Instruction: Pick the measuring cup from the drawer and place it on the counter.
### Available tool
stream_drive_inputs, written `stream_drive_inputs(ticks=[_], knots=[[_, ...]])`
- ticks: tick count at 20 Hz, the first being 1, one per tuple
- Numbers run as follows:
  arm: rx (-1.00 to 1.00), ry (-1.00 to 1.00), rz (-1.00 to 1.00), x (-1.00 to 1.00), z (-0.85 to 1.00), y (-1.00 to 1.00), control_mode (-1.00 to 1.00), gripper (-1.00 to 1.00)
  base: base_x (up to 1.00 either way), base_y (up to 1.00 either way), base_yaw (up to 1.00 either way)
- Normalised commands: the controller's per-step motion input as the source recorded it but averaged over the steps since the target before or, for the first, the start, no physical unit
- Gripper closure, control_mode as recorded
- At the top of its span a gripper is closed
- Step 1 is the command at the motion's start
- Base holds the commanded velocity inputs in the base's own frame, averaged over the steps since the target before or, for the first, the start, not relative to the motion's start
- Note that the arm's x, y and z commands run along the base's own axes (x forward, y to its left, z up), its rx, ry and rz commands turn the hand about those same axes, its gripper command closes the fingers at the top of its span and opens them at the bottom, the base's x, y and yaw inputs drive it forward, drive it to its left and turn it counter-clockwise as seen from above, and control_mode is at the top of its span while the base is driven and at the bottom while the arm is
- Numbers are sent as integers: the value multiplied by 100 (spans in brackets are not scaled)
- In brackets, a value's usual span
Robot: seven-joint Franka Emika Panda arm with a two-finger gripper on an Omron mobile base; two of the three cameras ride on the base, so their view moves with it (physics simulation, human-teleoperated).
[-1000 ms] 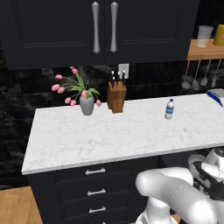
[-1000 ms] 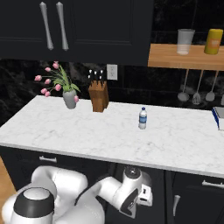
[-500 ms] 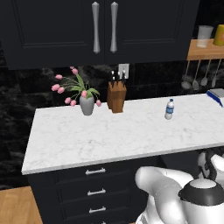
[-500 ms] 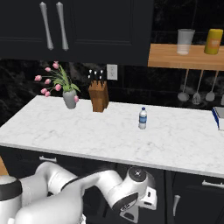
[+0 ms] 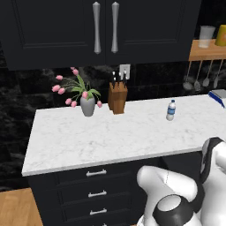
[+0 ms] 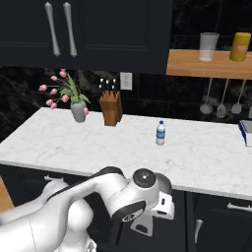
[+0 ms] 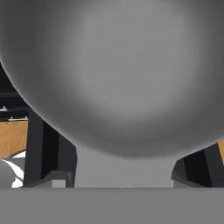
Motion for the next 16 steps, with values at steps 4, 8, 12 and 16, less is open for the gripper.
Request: stream_drive_inputs(ticks=[4,8,12,16], knots=[[0,-1,18,64,75,0,-100,100,0,0,0],[0,0,25,73,65,2,-100,100,0,0,0],[0,0,34,66,42,22,-100,100,0,0,0],[-6,0,41,7,17,36,-100,100,0,0,0]])
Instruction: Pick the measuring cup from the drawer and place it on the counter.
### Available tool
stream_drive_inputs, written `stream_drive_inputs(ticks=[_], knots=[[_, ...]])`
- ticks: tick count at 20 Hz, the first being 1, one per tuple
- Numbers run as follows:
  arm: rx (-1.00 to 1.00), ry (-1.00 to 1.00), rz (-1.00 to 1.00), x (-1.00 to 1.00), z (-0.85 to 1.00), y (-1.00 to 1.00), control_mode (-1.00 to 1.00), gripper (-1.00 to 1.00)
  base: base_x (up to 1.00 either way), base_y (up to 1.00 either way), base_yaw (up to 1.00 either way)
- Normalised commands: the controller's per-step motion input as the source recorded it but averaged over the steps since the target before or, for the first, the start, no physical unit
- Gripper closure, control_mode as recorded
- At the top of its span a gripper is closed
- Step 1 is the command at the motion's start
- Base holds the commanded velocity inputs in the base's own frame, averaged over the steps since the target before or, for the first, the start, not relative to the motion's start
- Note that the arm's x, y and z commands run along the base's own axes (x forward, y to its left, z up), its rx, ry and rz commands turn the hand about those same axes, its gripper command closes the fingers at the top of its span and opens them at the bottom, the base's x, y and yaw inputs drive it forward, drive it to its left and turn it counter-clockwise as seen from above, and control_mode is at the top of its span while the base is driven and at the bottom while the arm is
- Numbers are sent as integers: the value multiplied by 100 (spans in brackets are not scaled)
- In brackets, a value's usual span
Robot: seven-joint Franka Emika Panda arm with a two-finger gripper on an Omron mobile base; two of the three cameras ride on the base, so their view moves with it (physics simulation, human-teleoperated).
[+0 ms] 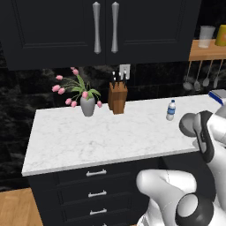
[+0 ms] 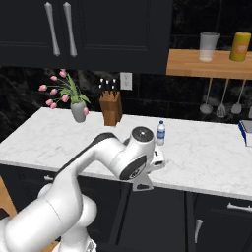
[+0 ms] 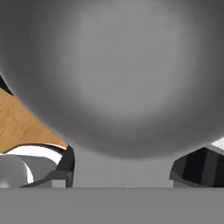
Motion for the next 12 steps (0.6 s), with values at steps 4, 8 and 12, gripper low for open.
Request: stream_drive_inputs(ticks=[4,8,12], knots=[[-11,2,50,37,1,64,-100,100,0,0,0],[-10,0,34,53,-2,65,-100,100,0,0,0],[-7,4,22,84,-12,19,-100,100,0,0,0]])
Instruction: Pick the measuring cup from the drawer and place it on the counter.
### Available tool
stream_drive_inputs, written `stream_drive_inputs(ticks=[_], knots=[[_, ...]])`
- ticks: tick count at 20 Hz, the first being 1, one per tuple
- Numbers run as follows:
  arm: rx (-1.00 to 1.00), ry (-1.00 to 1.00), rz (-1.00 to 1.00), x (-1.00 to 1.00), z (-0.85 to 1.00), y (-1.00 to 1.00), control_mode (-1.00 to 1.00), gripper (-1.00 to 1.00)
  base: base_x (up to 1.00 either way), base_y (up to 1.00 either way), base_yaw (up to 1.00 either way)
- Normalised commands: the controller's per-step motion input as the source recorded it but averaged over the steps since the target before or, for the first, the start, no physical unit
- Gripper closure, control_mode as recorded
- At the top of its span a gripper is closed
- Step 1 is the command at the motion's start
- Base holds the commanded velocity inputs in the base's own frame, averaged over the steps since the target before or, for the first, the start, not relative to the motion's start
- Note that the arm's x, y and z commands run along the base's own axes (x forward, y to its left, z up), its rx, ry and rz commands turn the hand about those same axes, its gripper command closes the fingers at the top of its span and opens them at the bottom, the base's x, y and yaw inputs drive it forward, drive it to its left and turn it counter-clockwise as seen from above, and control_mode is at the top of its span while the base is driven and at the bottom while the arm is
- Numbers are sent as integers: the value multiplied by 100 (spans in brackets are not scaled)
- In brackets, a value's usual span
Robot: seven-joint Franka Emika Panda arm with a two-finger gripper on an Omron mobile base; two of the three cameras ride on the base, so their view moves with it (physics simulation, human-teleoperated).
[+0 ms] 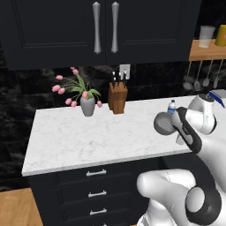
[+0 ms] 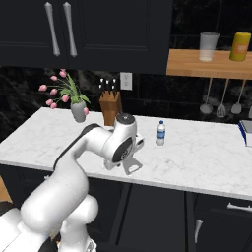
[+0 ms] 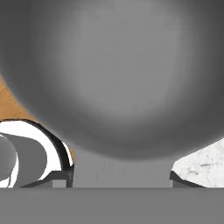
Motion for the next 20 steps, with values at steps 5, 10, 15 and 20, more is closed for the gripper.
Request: stream_drive_inputs(ticks=[5,10,15,20], knots=[[-7,2,11,76,-35,0,-100,100,0,0,0],[-4,13,14,78,-39,0,-100,100,0,0,0],[0,0,4,44,-24,0,-100,100,0,0,0],[0,-2,4,36,-23,0,-100,100,0,0,0]])
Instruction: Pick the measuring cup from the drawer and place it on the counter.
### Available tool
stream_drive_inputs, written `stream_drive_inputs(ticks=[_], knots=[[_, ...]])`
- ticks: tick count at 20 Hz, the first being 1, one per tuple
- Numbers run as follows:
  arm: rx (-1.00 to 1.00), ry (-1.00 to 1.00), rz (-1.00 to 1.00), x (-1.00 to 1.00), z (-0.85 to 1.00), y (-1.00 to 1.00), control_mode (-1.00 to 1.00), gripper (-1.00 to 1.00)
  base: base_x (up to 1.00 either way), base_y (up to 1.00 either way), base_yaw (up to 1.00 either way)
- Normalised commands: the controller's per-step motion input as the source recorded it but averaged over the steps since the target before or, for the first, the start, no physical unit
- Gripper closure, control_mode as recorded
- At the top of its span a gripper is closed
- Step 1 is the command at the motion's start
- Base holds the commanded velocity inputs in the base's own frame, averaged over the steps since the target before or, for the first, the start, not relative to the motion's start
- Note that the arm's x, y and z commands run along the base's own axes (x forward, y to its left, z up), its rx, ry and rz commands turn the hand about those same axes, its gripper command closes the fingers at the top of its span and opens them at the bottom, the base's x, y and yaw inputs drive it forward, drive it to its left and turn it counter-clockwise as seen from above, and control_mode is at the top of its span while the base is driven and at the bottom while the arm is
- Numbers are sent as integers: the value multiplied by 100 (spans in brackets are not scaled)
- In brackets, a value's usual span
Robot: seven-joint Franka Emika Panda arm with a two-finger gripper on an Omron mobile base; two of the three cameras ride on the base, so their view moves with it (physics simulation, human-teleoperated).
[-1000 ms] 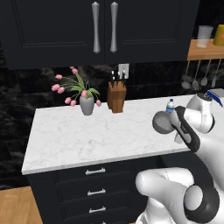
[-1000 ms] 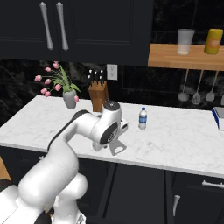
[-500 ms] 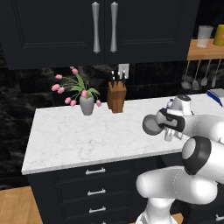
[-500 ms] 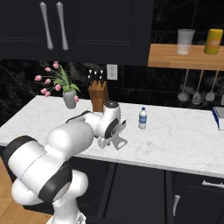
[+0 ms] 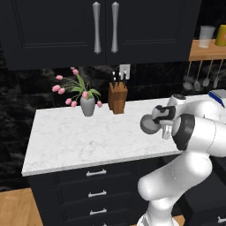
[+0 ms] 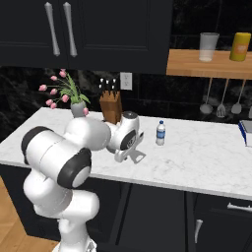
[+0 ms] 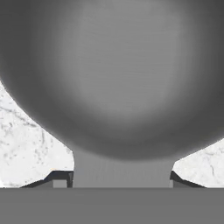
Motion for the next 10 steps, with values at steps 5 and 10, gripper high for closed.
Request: stream_drive_inputs(ticks=[5,10], knots=[[0,0,1,34,-30,0,-100,100,0,0,0],[0,0,0,0,-10,3,-100,100,0,0,0]])
